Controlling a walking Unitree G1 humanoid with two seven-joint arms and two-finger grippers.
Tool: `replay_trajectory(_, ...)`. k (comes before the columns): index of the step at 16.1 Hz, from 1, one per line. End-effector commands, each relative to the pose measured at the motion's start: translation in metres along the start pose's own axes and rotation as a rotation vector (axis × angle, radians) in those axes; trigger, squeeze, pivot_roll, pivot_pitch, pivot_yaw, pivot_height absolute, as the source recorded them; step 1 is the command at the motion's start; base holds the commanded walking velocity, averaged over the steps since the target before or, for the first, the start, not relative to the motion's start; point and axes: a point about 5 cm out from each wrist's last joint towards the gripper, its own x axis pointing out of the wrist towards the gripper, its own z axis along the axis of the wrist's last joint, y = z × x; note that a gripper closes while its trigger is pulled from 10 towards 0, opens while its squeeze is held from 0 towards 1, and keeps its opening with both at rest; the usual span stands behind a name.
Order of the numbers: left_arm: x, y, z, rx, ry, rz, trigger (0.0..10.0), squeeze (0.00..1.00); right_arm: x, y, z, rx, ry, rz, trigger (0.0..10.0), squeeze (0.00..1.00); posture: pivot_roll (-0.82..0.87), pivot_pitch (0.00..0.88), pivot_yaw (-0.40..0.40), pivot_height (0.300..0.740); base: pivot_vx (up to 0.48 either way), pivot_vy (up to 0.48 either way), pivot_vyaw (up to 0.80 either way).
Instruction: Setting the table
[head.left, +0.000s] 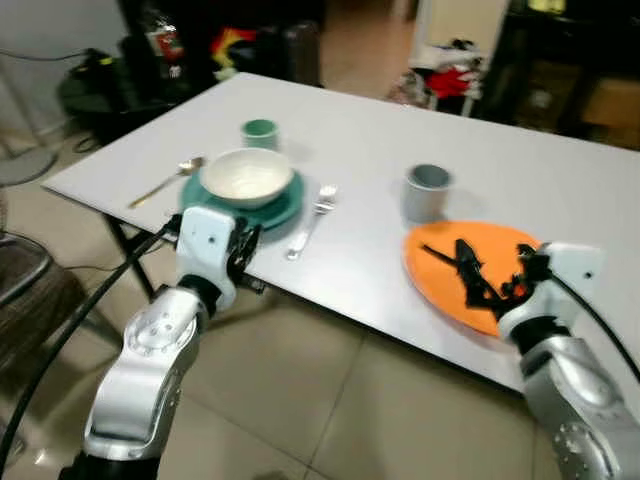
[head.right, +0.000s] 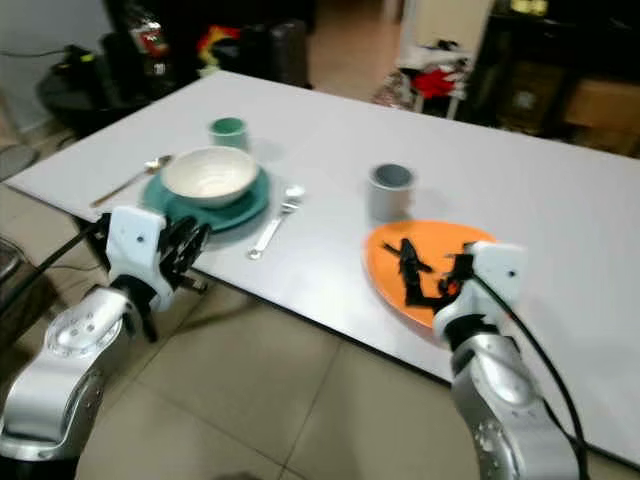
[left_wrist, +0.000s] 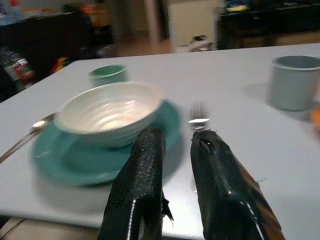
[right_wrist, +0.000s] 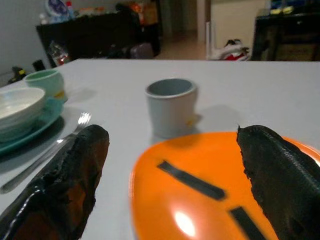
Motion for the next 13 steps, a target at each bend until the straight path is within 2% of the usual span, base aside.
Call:
replay_trajectory(1, -0.0029, 0.0025, -0.0044, 0.012, 0.029, 0.027, 10.0, 0.0, 0.0018, 0.0024, -0.002, -0.008, 0.007, 0.027, 10.0, 1.0, 0.05, 0.0, 0.002, 0.74, 0.0, 0.0, 0.8)
replay_trajectory(4, 0.0023, 0.005, -0.0036, 0.023, 0.022, 0.018, 10.0, 0.0, 0.0039, 0.0059, -0.0012, -0.058, 0.002, 0.039, 10.0, 1.0, 0.03, 0.0, 0.012, 0.74, 0.0, 0.0, 0.8)
replay_trajectory(7, 0.0041, 0.0067, -0.0004, 0.018, 0.017, 0.036, 10.0, 0.0, 0.0055, 0.0048, -0.0023, -0.015, -0.004, 0.036, 10.0, 1.0, 0.04, 0.0, 0.007, 0.74, 0.0, 0.0, 0.8)
replay_trajectory(10, -0.0006, 0.0061, -0.004, 0.05, 0.036, 0.011, 10.0, 0.0, 0.0063, 0.0032, -0.0067, 0.074, 0.008, -0.003, 10.0, 1.0, 0.04, 0.0, -0.005, 0.74, 0.0, 0.0, 0.8)
replay_trajectory(13, 0.0043, 0.006, -0.0055, 0.033, 0.045, 0.032, 10.0, 0.0, 0.0089, -0.0018, -0.0107, 0.034, 0.021, -0.028, 10.0, 1.0, 0.03, 0.0, 0.019, 0.74, 0.0, 0.0, 0.8)
